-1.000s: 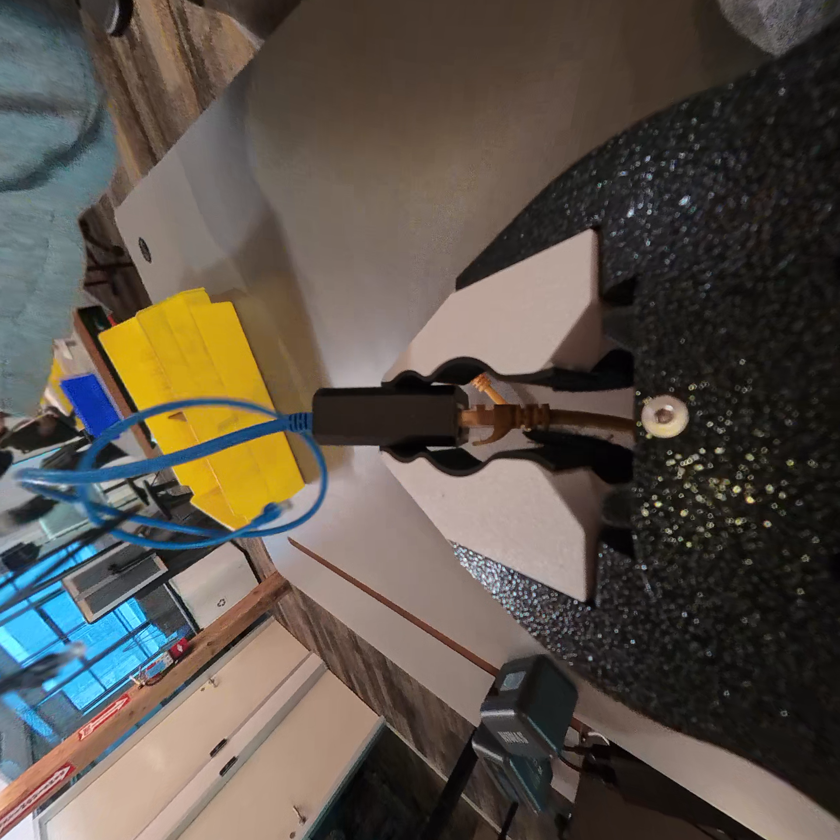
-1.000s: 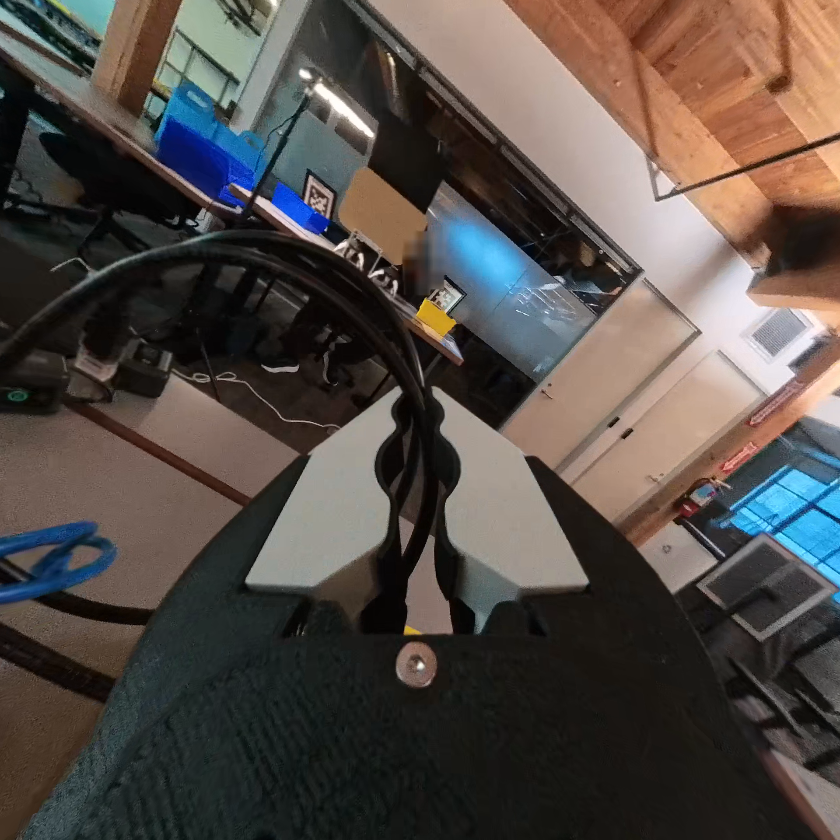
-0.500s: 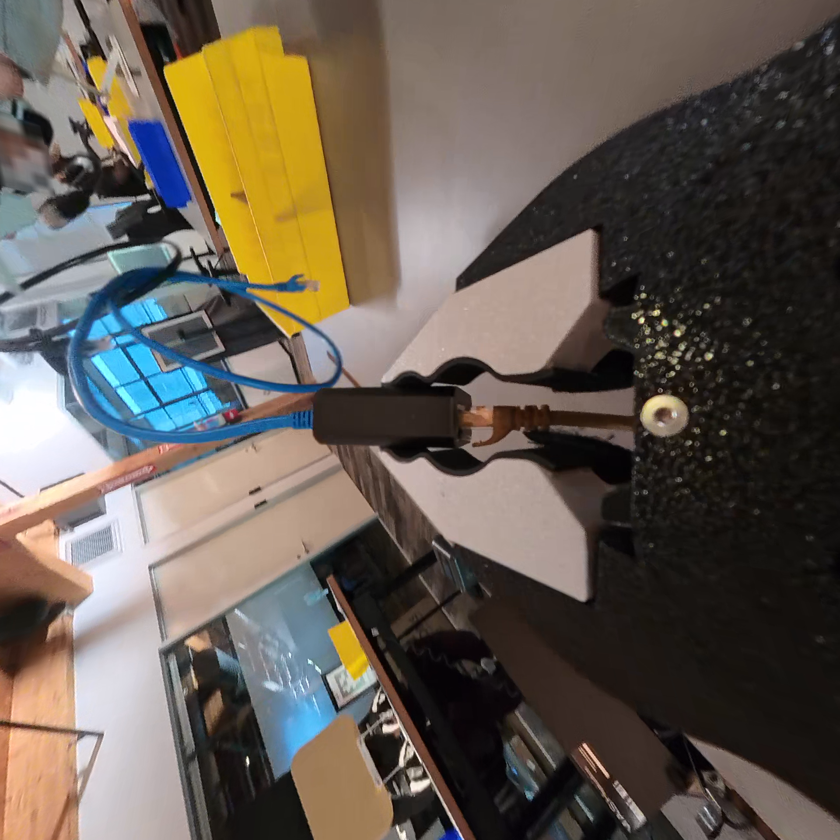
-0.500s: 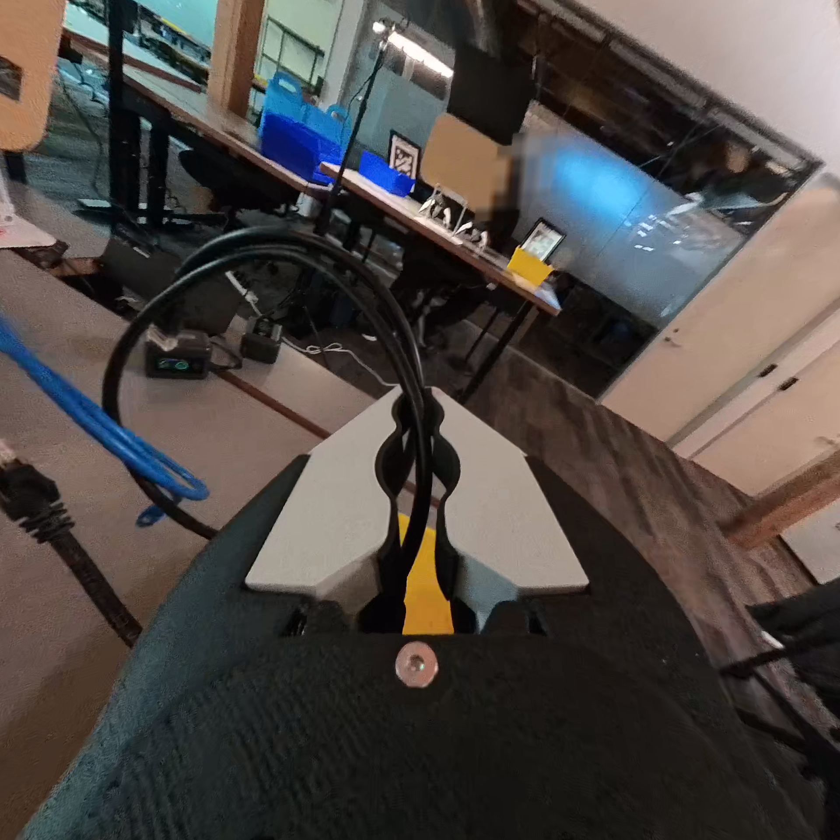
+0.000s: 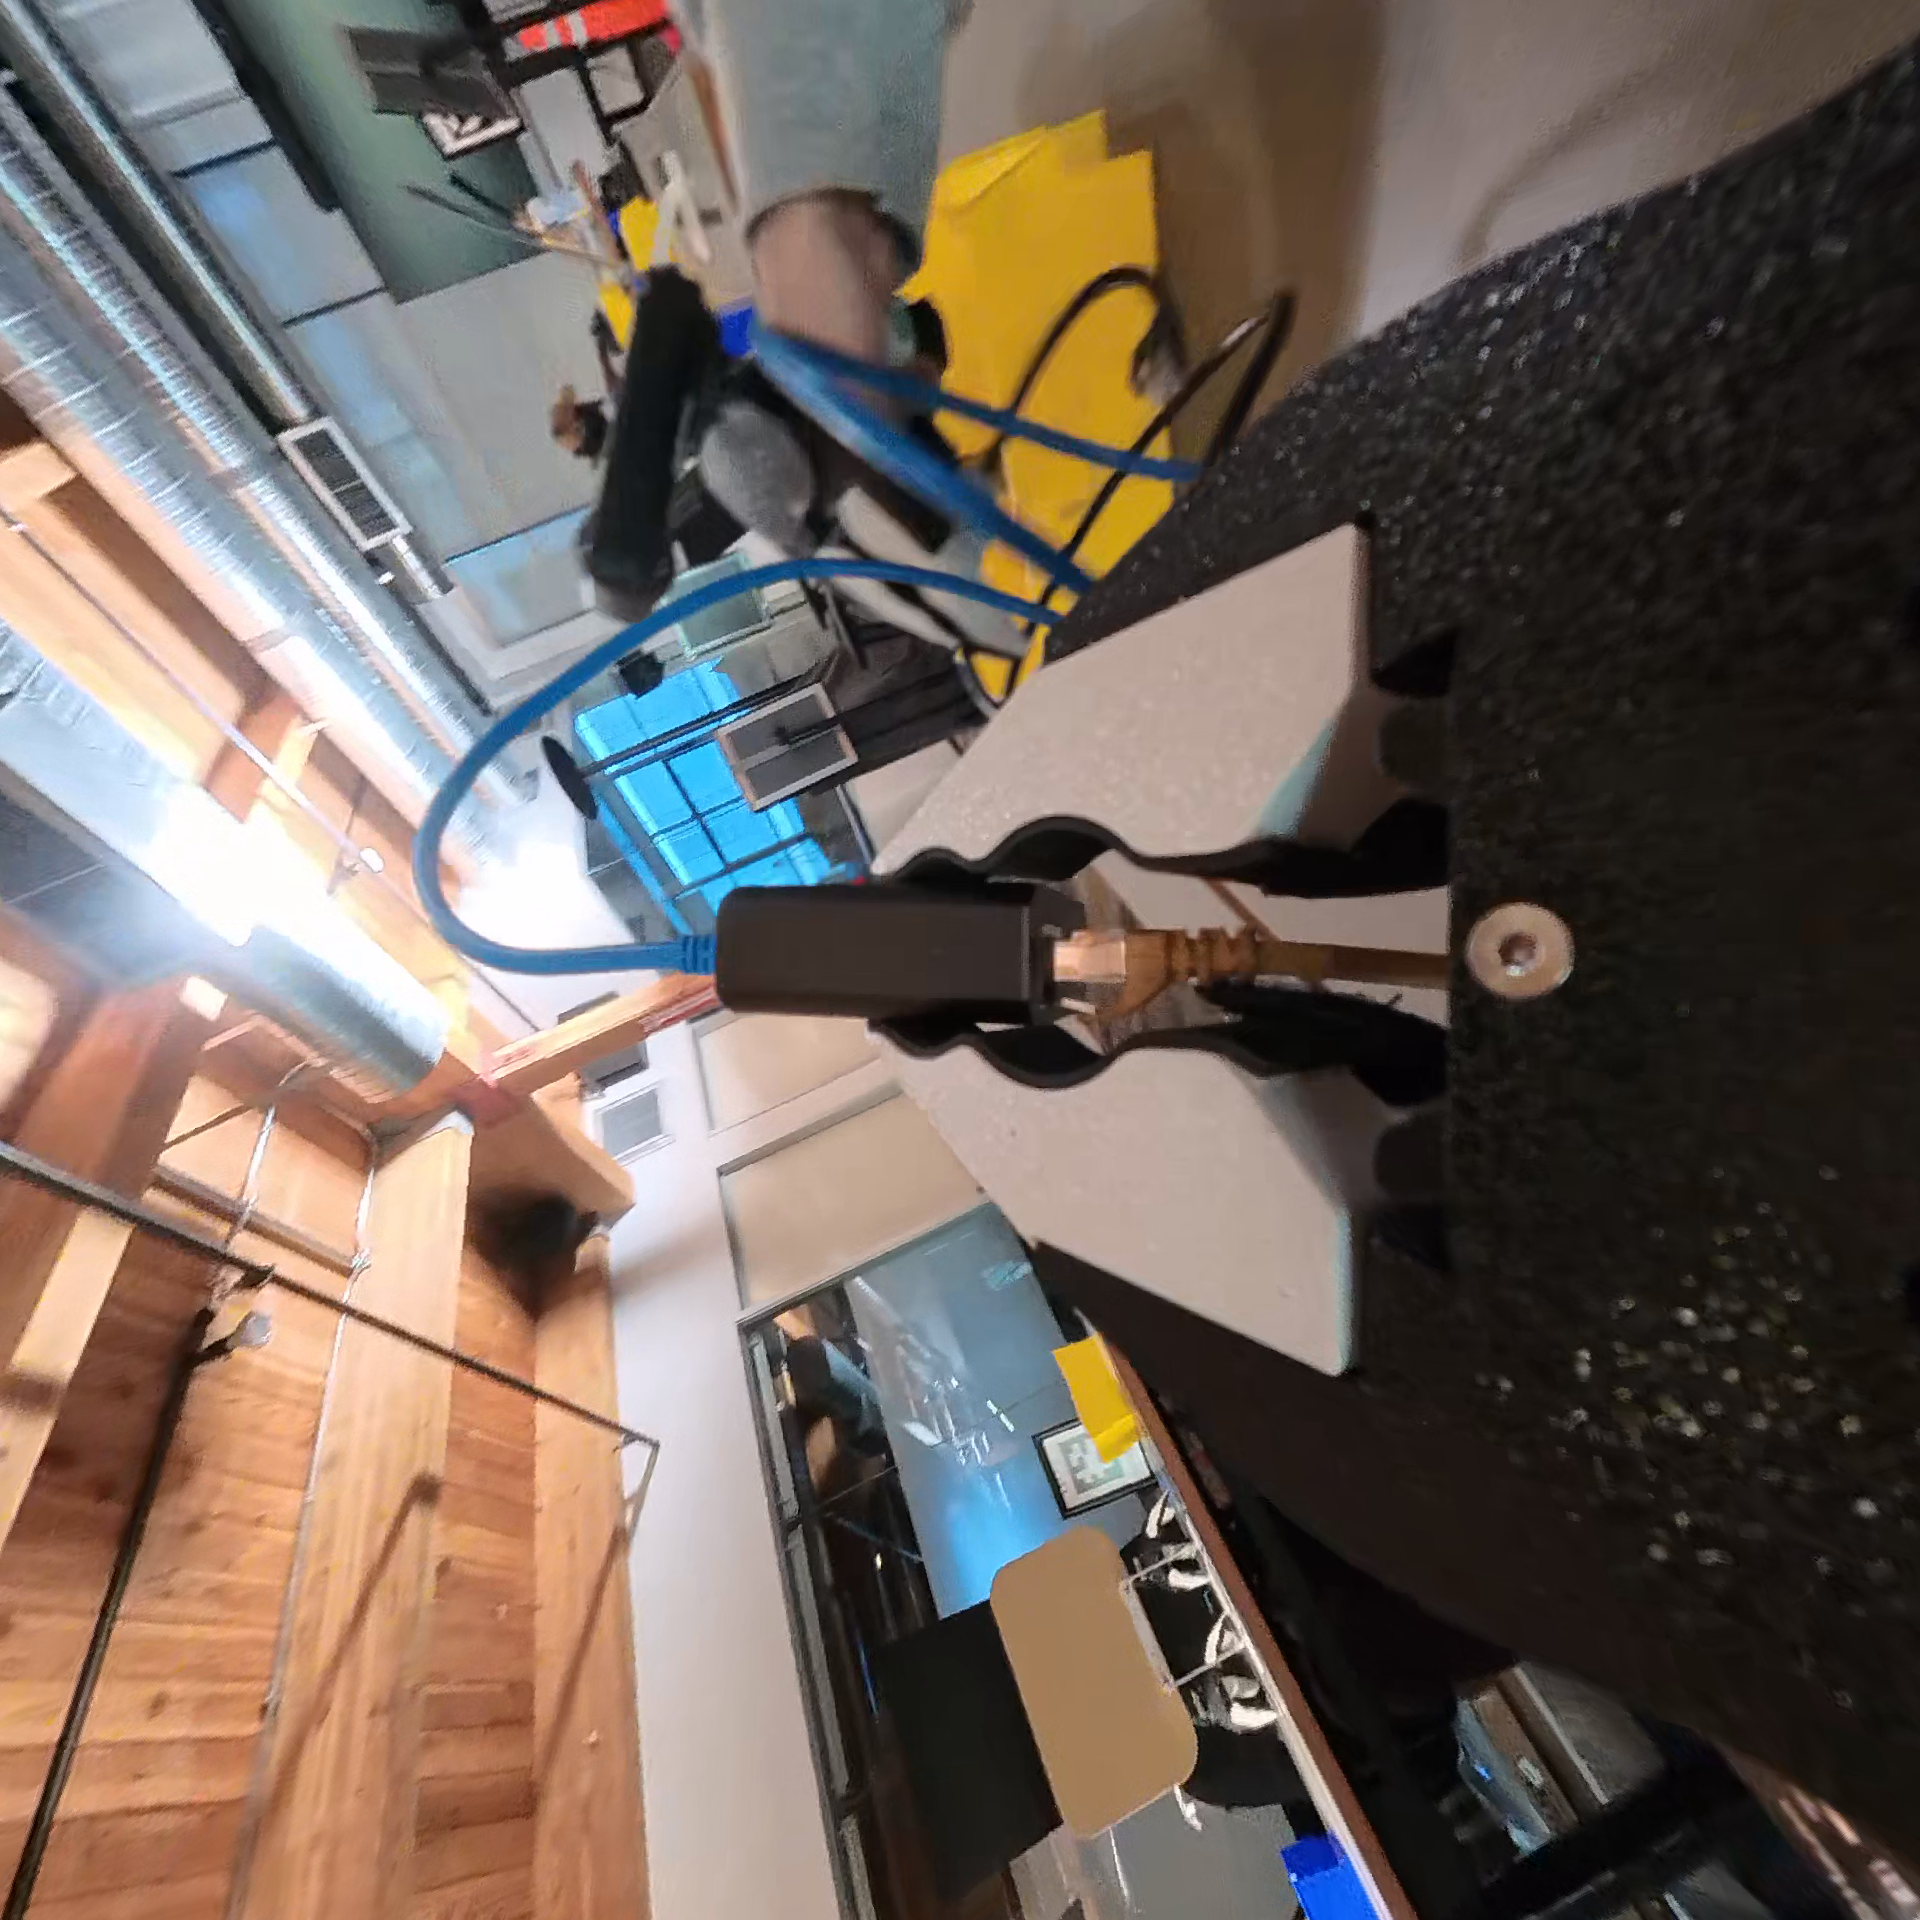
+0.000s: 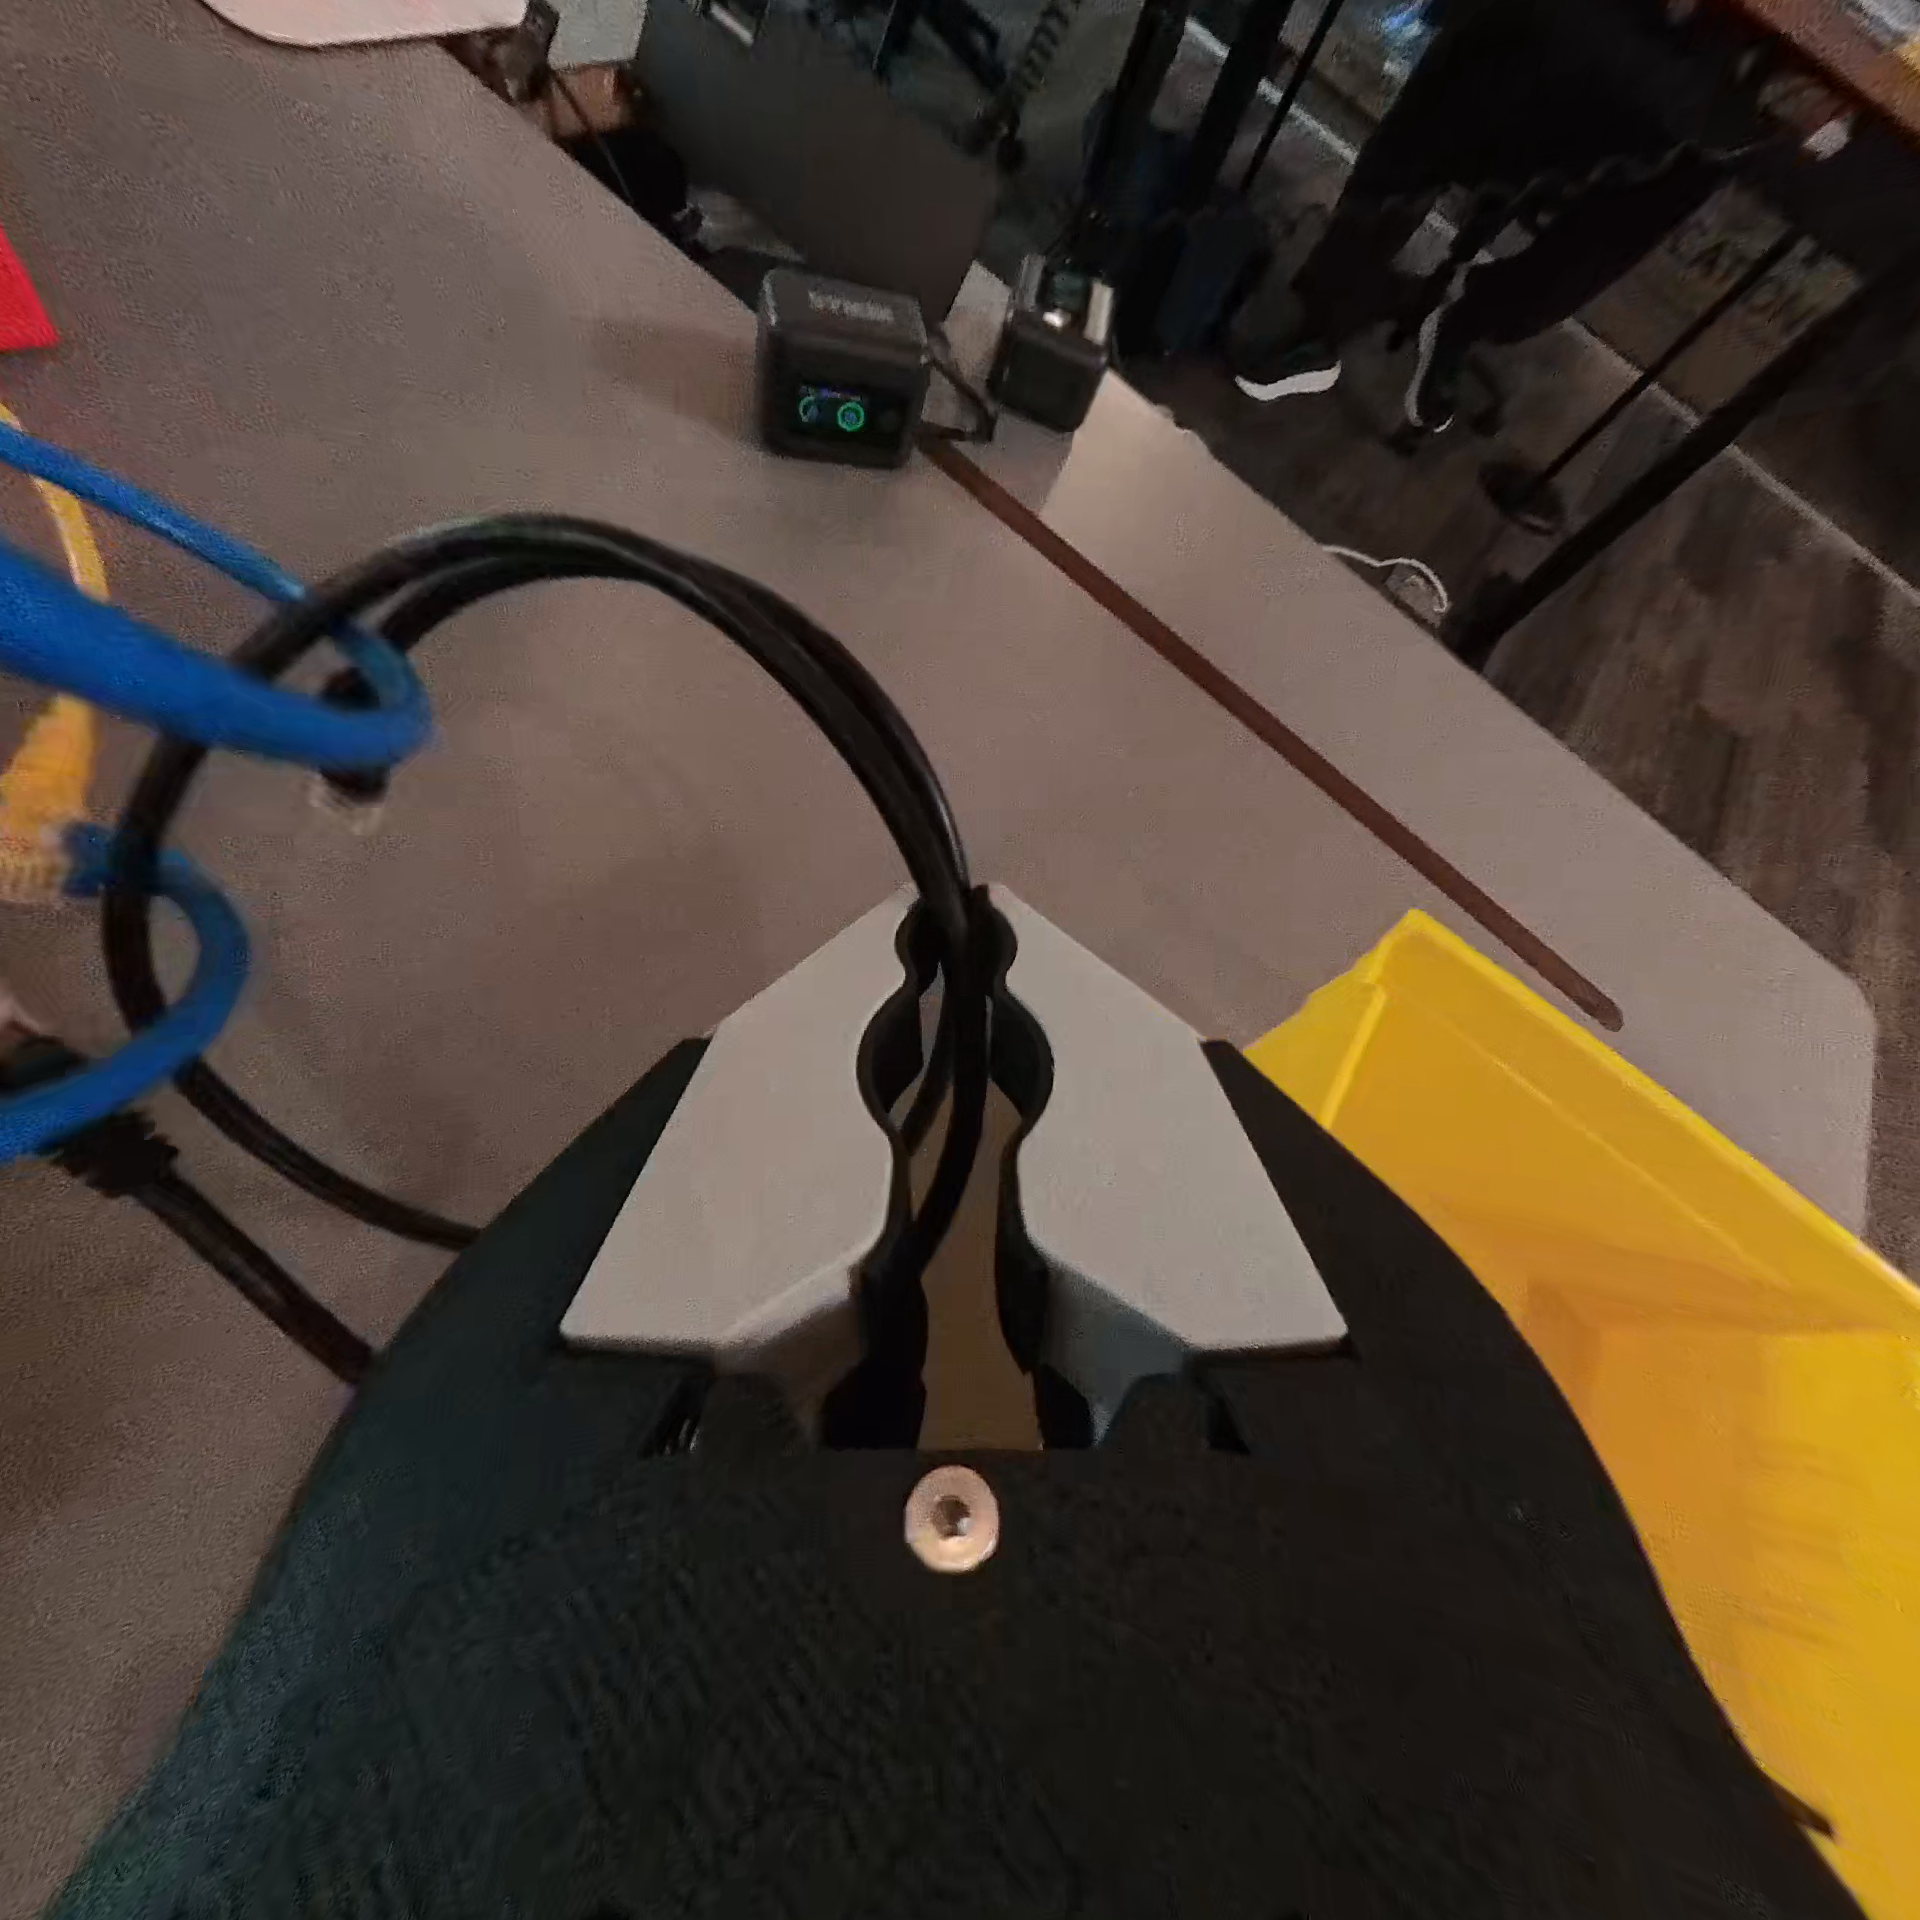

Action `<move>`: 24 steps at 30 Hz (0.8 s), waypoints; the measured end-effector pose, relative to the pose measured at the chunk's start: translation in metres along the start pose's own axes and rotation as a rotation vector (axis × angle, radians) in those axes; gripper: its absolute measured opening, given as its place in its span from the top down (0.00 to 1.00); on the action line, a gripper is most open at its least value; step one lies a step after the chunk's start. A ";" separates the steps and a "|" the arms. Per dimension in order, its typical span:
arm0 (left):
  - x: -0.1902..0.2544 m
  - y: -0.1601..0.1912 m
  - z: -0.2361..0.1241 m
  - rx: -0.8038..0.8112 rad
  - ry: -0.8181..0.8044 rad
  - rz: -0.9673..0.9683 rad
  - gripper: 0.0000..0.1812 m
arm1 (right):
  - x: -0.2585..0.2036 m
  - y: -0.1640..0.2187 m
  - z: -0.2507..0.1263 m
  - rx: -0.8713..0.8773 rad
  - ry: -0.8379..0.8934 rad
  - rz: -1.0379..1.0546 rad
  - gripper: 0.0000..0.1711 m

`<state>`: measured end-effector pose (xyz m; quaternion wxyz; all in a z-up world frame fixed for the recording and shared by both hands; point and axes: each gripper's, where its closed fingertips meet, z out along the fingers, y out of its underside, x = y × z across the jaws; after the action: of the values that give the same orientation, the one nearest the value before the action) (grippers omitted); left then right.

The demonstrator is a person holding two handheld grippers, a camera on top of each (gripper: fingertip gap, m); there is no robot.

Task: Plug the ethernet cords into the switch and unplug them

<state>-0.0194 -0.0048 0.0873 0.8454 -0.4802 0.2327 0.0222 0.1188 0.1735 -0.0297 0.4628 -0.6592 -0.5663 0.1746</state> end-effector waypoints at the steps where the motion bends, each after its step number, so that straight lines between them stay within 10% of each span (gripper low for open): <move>1: -0.005 -0.004 0.002 0.009 -0.019 -0.001 0.88 | -0.005 0.004 0.004 -0.020 -0.010 -0.005 0.98; 15: -0.053 -0.013 -0.002 -0.018 -0.214 0.066 0.88 | -0.023 0.057 0.039 -0.243 -0.030 -0.109 0.94; 19: -0.039 0.010 0.001 -0.152 -0.159 0.173 0.88 | -0.021 0.038 0.019 -0.199 -0.051 -0.095 0.69; 24: -0.012 0.041 0.000 -0.345 -0.054 0.372 0.88 | 0.006 -0.040 -0.060 0.161 0.148 -0.192 0.71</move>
<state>-0.0409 0.0199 0.0592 0.7384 -0.5655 0.2869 0.2295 0.1427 0.1516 0.0351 0.5693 -0.5738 -0.5752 0.1256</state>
